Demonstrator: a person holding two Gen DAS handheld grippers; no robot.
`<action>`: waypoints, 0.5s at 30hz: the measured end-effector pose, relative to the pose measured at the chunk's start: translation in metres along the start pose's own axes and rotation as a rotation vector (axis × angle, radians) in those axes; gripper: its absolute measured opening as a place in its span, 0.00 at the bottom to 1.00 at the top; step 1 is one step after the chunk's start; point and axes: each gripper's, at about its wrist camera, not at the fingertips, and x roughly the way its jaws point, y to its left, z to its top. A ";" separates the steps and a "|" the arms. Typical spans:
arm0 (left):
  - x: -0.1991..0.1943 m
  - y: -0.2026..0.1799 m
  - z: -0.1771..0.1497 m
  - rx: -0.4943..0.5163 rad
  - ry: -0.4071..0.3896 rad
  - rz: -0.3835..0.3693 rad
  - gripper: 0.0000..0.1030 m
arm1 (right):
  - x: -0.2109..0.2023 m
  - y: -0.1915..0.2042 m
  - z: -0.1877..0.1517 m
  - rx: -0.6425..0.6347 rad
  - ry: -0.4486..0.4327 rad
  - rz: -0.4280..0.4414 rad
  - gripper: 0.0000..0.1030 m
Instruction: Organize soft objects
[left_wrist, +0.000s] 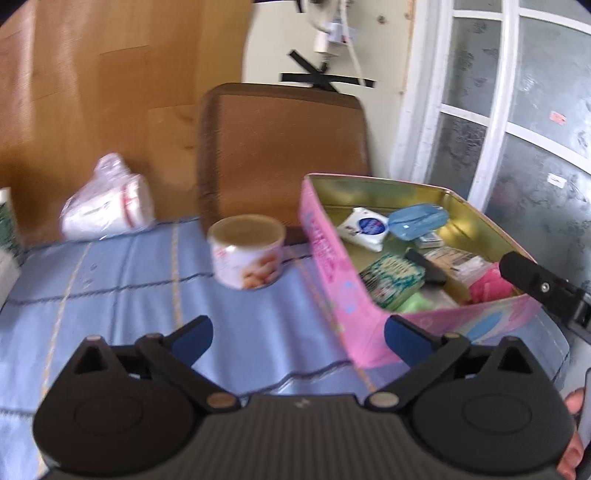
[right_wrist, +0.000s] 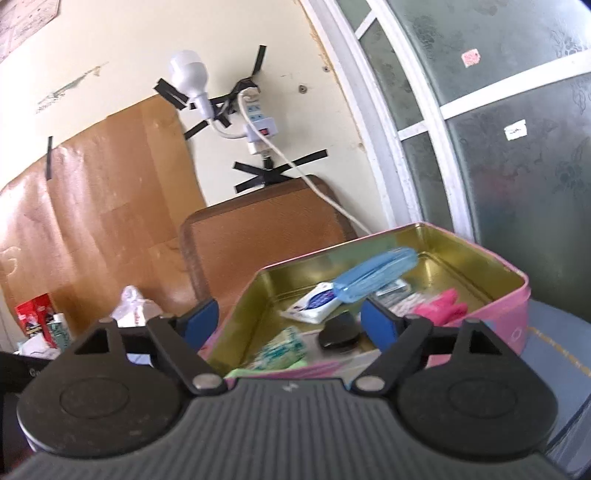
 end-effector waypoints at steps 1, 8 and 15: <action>-0.005 0.003 -0.003 -0.003 0.001 0.010 1.00 | -0.002 0.004 0.000 0.000 0.007 0.005 0.87; -0.022 0.017 -0.021 -0.013 0.033 0.055 1.00 | -0.011 0.026 -0.002 0.032 0.043 0.038 1.00; -0.035 0.026 -0.031 -0.006 0.016 0.105 1.00 | -0.015 0.043 -0.006 0.034 0.078 0.056 1.00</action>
